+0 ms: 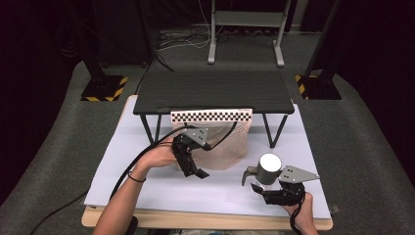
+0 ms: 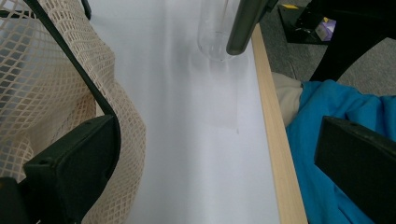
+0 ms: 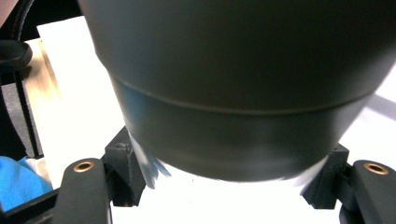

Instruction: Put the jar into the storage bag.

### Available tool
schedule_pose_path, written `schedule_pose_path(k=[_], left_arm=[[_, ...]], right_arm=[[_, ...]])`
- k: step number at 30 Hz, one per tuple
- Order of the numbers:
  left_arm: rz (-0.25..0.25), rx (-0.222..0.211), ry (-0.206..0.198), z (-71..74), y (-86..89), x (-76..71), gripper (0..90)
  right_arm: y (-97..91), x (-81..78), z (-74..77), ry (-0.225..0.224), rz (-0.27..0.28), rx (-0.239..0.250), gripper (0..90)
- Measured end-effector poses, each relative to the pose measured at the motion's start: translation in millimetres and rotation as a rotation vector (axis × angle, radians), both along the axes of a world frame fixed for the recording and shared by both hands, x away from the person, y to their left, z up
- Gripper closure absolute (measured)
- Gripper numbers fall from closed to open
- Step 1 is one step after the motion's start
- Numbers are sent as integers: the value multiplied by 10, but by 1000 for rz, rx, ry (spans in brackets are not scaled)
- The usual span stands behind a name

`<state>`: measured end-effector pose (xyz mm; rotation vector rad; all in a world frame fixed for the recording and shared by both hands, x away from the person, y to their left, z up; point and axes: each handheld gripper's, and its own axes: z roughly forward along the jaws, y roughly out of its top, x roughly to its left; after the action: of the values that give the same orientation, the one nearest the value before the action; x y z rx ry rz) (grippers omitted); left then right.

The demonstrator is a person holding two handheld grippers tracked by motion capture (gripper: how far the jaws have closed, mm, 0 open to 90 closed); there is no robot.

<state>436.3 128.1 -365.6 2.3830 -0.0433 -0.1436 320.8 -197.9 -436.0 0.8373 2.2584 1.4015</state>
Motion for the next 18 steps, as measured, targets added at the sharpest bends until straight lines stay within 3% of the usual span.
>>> schedule_pose_path(k=[18], left_arm=[[2, -4, -2, -19, -18, 7, 0]], right_arm=[[14, 114, 185, 21, -54, -8, 301]])
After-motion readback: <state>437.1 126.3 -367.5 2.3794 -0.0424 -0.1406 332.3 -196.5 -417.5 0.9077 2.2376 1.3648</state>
